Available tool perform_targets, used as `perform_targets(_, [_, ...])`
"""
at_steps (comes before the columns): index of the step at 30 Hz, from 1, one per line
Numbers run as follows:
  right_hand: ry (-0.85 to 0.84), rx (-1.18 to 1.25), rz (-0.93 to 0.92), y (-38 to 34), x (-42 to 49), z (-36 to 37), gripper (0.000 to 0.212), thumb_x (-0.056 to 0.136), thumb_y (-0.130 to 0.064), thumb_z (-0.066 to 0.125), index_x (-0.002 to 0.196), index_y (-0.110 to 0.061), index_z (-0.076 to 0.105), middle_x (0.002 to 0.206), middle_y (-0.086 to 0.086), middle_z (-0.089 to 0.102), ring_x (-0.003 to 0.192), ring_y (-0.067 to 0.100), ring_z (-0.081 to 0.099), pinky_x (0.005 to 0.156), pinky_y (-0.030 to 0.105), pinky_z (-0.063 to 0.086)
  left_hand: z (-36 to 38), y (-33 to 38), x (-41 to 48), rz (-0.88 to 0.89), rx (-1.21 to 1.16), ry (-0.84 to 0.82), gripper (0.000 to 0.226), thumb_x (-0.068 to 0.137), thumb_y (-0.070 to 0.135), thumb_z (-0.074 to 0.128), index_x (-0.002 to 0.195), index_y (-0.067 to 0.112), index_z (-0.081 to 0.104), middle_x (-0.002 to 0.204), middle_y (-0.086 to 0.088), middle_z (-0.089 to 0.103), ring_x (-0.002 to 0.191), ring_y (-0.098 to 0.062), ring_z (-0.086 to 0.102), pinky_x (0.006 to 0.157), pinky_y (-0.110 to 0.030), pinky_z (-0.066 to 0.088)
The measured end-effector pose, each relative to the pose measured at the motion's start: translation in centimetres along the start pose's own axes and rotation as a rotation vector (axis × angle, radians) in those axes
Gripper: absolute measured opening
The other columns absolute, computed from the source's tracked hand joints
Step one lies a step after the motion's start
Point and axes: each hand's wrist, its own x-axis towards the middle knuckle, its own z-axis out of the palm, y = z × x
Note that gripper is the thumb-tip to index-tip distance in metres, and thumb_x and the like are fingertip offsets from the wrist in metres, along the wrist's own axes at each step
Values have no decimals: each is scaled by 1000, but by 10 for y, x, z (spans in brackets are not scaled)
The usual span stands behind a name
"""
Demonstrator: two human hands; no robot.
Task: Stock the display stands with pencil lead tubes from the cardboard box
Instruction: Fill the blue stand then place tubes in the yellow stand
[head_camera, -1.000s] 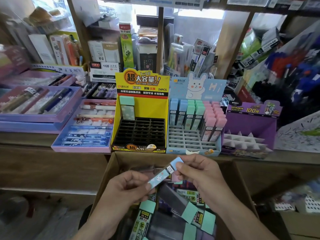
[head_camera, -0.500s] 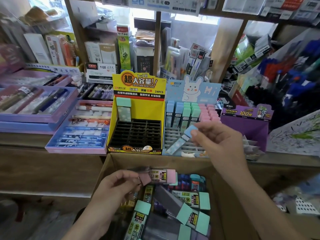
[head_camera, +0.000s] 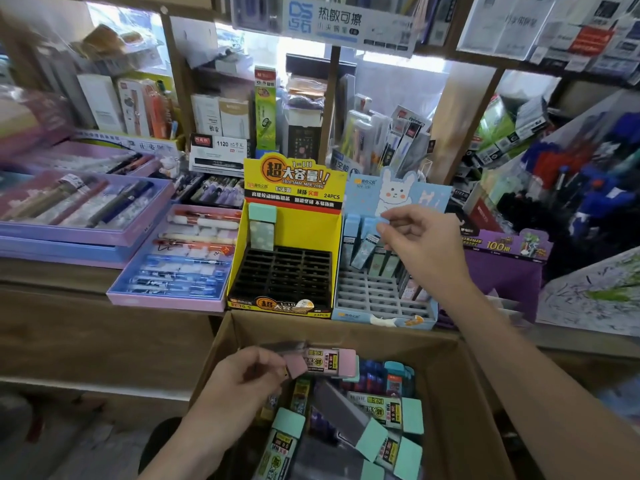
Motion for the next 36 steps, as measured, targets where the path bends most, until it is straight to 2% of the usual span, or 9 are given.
perform_targets(2, [-24, -27, 9, 4, 1, 5, 20, 92, -7, 75, 94, -26, 70, 83, 16, 72, 79, 38, 70, 73, 51, 62, 0, 0, 0, -3, -5, -6, 24, 95, 15, 71, 86, 36, 77, 88, -1, 77, 78, -12, 73, 70, -21, 52])
perform_targets(5, [-53, -65, 32, 9, 3, 9, 15, 92, -8, 75, 98, -21, 72, 84, 19, 72, 81, 41, 68, 74, 56, 61, -2, 0, 1, -2, 1, -27, 22, 95, 18, 71, 87, 37, 77, 86, 2, 76, 77, -8, 72, 65, -16, 51])
perform_targets(9, [-87, -118, 29, 8, 9, 9, 12, 92, -9, 76, 102, -15, 76, 85, 13, 73, 79, 37, 70, 74, 52, 62, -3, -2, 2, 11, 2, -46, 22, 95, 17, 70, 87, 36, 77, 80, 2, 75, 65, 1, 66, 58, -11, 49])
perform_targets(13, [-122, -172, 21, 4, 16, 13, 10, 91, -9, 76, 101, -12, 77, 84, 9, 74, 78, 33, 71, 78, 50, 62, -3, -3, 3, 30, 19, -44, 24, 95, 15, 70, 85, 36, 76, 79, 0, 75, 62, 2, 63, 58, -12, 47])
perform_targets(22, [-162, -193, 36, -4, 24, 22, 14, 91, -10, 76, 95, -23, 75, 84, 3, 73, 80, 29, 72, 81, 49, 61, -5, -1, 1, 32, 16, -48, 24, 95, 16, 70, 86, 37, 75, 77, 0, 75, 61, 4, 62, 58, -10, 47])
perform_targets(26, [-175, -234, 27, -6, 22, 21, 15, 90, -12, 77, 93, -26, 75, 83, -7, 71, 79, 18, 69, 83, 44, 61, -4, -2, 2, 42, 30, -47, 22, 95, 18, 71, 86, 37, 75, 80, 1, 76, 64, 4, 63, 61, -11, 46])
perform_targets(29, [-182, -268, 28, -6, 20, 23, 13, 90, -11, 77, 97, -22, 76, 85, -5, 71, 80, 16, 69, 84, 40, 61, -3, -2, 1, 43, 12, -49, 20, 95, 15, 71, 85, 32, 76, 79, 8, 77, 65, 3, 65, 59, -8, 46])
perform_targets(32, [-199, -315, 9, -6, 18, 27, 12, 93, -6, 71, 102, -13, 73, 84, 1, 69, 78, 23, 70, 81, 42, 60, -2, -2, 0, 44, 3, -34, 14, 95, 12, 71, 87, 22, 76, 75, 4, 76, 64, 2, 65, 58, -7, 45])
perform_targets(36, [-223, -482, -76, -8, 17, 32, 6, 94, -7, 69, 95, -12, 72, 75, -7, 63, 67, 4, 58, 73, 34, 55, -1, -1, 0, 45, -8, -37, 10, 95, 8, 69, 92, 15, 75, 73, 6, 75, 62, 2, 63, 58, -7, 45])
